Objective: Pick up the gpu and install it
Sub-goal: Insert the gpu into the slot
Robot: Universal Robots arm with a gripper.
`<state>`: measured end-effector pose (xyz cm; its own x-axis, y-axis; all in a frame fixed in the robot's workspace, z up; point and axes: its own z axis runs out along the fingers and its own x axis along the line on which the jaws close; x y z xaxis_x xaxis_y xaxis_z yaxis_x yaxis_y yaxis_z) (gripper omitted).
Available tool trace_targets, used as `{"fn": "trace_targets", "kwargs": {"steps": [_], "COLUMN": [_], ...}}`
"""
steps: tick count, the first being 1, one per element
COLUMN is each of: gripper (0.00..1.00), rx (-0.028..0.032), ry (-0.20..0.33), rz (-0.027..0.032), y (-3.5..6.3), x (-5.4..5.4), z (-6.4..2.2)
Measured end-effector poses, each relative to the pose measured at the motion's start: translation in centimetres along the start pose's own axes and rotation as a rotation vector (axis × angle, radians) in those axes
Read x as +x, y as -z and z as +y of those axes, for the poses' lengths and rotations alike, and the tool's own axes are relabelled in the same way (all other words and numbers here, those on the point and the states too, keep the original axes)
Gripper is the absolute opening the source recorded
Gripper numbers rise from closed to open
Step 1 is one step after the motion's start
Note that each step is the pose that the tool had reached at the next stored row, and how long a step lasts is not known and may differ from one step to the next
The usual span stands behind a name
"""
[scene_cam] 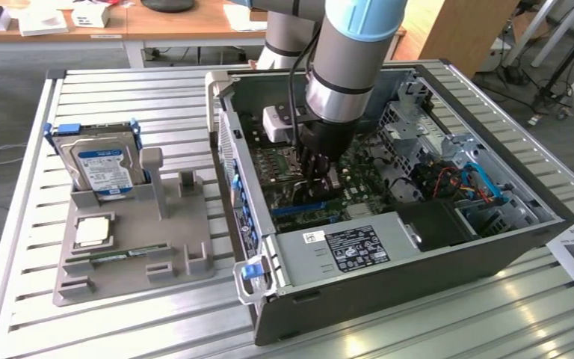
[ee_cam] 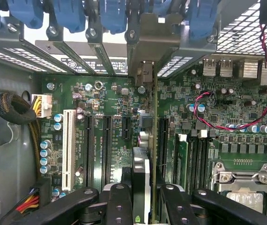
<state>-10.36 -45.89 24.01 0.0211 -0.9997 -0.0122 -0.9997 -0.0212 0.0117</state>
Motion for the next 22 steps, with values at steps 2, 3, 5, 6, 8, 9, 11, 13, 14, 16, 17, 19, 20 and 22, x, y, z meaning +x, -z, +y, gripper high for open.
{"fn": "trace_targets", "kwargs": {"steps": [2, 3, 5, 6, 8, 9, 11, 13, 14, 16, 17, 19, 20, 22], "gripper": [0.28, 0.28, 0.28, 0.28, 0.28, 0.28, 0.28, 0.28, 0.28, 0.28, 0.28, 0.28, 0.28, 0.28], "rx": [0.0, 0.0001, 0.0002, 0.0002, 0.0001, 0.0001, 0.0001, 0.0002, 0.0001, 0.0002, 0.0003, 0.0003, 0.0003, 0.0003], "ry": [0.0, 0.0, 0.0, 0.0, 0.0, 0.0, 0.0, 0.0, 0.0, 0.0, 0.0, 0.0, 0.0, 0.0], "rz": [0.0, -0.0001, -0.0002, -0.0002, -0.0001, 0.0, -0.0001, -0.001, -0.0017, -0.0049, -0.0064, -0.0077, -0.0078, -0.0077], "y": [-0.01, -0.02, -0.03, -0.02, -0.02, -0.02, -0.02, -0.03, -0.03, -0.03, -0.04, -0.05, -0.05, -0.04], "x": [0.0, 0.0, -0.02, -0.03, -0.05, -0.05, -0.06, -0.06, -0.06, -0.06, -0.06, -0.07, -0.06, -0.06], "z": [0.0, -0.02, -0.04, -0.04, -0.04, -0.03, -0.03, -0.04, -0.03, -0.03, -0.03, -0.04, -0.04, -0.03]}}
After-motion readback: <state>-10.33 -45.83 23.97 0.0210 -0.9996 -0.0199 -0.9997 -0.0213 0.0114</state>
